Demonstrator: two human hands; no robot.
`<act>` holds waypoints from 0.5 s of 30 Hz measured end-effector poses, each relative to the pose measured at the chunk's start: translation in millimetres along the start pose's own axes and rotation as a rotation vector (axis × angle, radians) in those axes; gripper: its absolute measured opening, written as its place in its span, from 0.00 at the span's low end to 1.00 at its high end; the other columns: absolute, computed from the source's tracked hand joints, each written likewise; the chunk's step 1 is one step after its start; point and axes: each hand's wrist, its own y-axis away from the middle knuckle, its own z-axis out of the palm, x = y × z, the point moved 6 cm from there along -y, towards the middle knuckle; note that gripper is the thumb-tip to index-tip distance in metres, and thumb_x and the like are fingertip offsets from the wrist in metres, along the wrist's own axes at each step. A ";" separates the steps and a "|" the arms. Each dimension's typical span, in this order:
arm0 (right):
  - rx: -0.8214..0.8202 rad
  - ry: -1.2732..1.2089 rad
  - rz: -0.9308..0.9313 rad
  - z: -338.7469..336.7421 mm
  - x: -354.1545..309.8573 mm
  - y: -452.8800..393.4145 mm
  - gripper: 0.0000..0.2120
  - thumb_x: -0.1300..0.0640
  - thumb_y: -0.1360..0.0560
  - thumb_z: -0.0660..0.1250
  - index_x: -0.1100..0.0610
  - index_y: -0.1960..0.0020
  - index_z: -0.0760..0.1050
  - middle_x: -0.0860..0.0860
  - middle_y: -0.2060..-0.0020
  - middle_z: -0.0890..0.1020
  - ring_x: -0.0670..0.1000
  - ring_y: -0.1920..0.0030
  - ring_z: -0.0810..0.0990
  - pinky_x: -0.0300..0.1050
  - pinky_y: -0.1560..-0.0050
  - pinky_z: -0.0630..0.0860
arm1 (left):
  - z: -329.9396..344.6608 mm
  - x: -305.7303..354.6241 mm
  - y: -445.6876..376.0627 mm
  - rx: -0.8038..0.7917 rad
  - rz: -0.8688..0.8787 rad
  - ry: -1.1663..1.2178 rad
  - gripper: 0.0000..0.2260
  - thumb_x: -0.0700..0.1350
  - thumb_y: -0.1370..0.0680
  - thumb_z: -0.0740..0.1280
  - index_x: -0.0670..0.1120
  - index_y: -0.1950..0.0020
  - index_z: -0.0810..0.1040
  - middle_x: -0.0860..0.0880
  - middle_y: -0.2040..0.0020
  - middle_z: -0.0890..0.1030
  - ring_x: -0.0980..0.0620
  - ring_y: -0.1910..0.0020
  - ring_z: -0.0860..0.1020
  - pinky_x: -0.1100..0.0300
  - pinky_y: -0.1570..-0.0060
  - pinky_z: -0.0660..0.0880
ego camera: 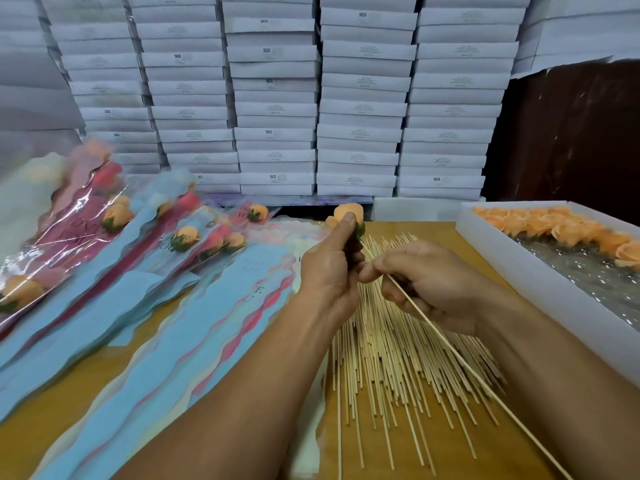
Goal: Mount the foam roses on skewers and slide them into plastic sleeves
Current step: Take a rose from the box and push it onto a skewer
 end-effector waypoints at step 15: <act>0.201 -0.051 0.146 -33.7 25.1 -9.8 0.14 0.53 0.15 0.57 0.57 0.44 0.80 0.50 0.76 0.73 0.44 0.82 0.60 0.35 0.84 0.55 | -1.6 57.3 -25.9 -0.099 0.149 -1.497 0.08 0.38 0.22 0.64 0.38 0.60 0.74 0.42 0.65 0.75 0.47 0.66 0.74 0.60 0.66 0.69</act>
